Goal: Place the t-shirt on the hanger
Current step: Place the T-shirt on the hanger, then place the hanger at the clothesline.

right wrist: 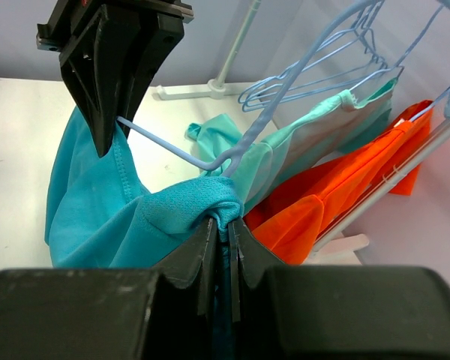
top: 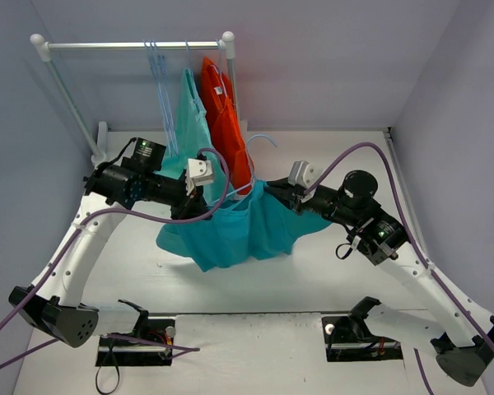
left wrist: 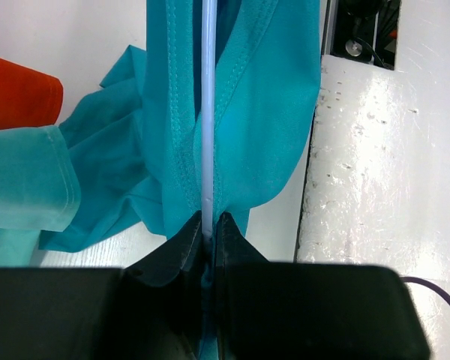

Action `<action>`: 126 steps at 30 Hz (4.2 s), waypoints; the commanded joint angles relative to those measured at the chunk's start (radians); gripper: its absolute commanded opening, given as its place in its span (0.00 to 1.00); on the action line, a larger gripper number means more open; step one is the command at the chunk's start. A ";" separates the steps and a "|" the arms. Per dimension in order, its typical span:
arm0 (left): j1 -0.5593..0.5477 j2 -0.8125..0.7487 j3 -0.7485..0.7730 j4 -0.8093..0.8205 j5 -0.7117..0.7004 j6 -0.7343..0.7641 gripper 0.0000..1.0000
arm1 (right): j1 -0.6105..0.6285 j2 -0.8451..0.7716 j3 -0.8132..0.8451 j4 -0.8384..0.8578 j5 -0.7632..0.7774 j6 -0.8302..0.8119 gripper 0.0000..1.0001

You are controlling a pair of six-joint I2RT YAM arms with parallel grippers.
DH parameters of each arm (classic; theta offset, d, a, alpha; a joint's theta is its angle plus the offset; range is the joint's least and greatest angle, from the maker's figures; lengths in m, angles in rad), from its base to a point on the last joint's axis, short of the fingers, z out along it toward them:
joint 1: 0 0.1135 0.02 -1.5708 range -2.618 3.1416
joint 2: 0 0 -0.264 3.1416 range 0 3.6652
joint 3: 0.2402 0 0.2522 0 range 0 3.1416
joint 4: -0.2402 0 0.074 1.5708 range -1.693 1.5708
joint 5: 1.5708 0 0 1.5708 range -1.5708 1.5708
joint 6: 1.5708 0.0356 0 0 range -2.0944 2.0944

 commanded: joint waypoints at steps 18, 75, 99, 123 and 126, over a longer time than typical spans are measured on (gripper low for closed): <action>-0.034 -0.063 0.107 0.047 -0.062 -0.074 0.00 | 0.004 -0.051 -0.035 0.109 0.111 -0.005 0.05; -0.032 -0.424 0.025 -0.056 -0.518 -0.391 0.00 | -0.039 -0.207 0.045 -0.079 0.735 0.140 0.51; -0.032 -0.398 0.088 -0.208 -0.977 -0.489 0.00 | -0.039 -0.165 0.032 -0.079 0.710 0.169 0.51; -0.015 -0.303 0.119 -0.004 -1.486 -0.488 0.00 | -0.039 -0.180 0.008 -0.077 0.692 0.176 0.52; 0.087 -0.245 0.140 0.125 -1.452 -0.427 0.00 | -0.039 -0.193 -0.001 -0.078 0.651 0.196 0.52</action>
